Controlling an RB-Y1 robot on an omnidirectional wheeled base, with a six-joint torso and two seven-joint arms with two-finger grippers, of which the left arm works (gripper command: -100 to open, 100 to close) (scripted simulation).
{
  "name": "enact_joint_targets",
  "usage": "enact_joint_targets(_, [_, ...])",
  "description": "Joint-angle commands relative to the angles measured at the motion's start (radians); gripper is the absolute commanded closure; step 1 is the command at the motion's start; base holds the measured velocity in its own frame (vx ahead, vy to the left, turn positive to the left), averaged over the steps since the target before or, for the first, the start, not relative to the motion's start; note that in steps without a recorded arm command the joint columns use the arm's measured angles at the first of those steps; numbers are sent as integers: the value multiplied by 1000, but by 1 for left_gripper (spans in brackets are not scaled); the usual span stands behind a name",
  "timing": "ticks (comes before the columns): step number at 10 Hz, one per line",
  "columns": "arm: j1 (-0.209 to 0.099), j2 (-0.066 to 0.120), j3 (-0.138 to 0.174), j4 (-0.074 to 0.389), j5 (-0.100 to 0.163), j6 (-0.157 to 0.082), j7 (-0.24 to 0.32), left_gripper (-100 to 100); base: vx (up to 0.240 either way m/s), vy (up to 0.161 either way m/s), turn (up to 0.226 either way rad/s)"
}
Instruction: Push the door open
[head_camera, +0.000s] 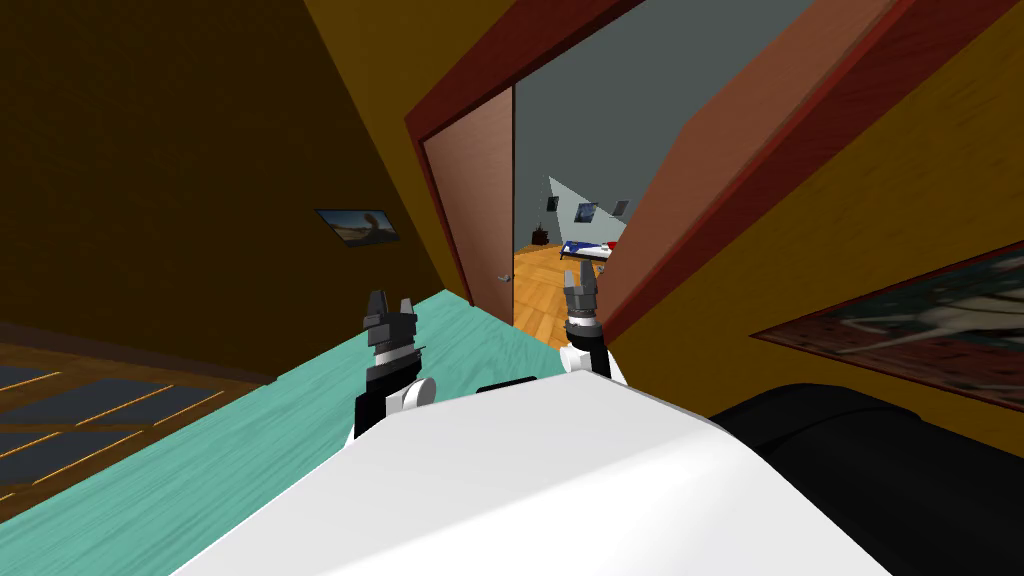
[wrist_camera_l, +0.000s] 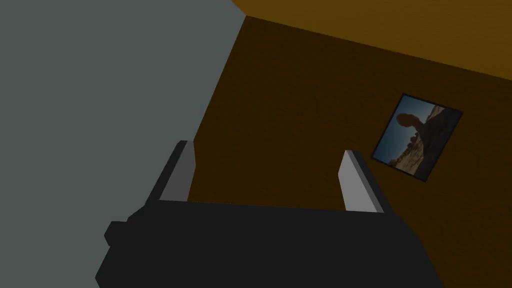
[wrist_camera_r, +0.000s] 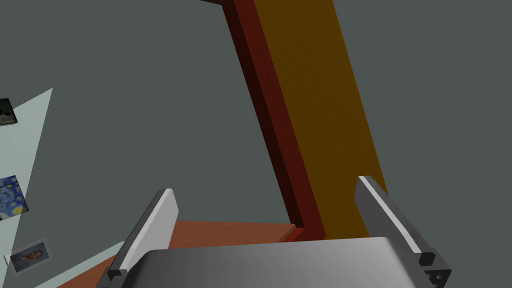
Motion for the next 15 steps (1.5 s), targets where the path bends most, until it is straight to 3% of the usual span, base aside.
enact_joint_targets(1, [-10,12,-10,36,-3,-8,4,-100,72,8,-74])
enact_joint_targets(7, [-40,39,-37,139,-10,-30,16,-100,115,21,-63])
enact_joint_targets(15, [-92,73,-86,320,-24,-68,37,-100,93,26,-75])
